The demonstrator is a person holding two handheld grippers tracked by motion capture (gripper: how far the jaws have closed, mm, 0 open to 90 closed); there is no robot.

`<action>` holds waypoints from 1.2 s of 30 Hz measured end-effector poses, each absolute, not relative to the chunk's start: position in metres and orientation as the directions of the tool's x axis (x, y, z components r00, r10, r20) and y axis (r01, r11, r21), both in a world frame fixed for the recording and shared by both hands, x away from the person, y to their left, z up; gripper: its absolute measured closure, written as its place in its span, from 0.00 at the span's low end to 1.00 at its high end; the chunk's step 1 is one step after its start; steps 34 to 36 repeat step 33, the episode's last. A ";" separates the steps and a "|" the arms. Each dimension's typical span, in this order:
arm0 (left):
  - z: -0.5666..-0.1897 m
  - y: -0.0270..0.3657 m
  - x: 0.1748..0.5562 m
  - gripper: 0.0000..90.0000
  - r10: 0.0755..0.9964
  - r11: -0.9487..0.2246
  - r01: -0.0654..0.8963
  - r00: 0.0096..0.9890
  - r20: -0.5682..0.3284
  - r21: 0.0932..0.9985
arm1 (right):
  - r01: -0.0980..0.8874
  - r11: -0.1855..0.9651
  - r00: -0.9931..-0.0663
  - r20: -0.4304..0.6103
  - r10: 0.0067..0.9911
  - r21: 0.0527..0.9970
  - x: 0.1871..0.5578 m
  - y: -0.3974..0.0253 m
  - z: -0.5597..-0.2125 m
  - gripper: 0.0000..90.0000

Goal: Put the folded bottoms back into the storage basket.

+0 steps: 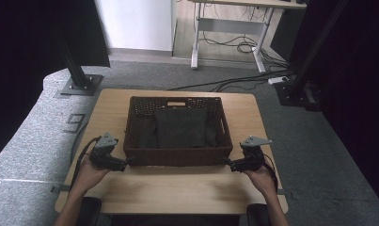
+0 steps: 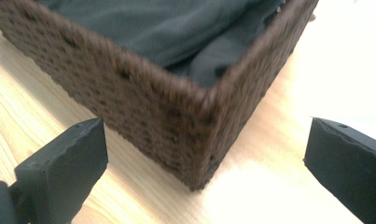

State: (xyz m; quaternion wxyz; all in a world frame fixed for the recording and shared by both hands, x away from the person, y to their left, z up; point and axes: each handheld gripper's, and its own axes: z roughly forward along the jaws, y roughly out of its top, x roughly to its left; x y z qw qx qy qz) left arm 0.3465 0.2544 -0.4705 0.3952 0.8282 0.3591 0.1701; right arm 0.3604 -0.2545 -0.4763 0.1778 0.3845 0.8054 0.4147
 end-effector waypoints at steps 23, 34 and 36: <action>-0.549 0.260 0.347 0.00 0.727 -0.517 0.548 0.687 -0.001 0.658 | 0.557 0.439 -0.627 0.010 0.779 0.705 0.365 -0.249 -0.556 0.00; -0.549 0.259 0.345 0.00 0.744 -0.501 0.562 0.668 -0.004 0.658 | 0.555 0.426 -0.616 0.008 0.788 0.715 0.365 -0.250 -0.557 0.00; -0.549 0.259 0.345 0.00 0.744 -0.501 0.562 0.668 -0.004 0.658 | 0.555 0.426 -0.616 0.008 0.788 0.715 0.365 -0.250 -0.557 0.00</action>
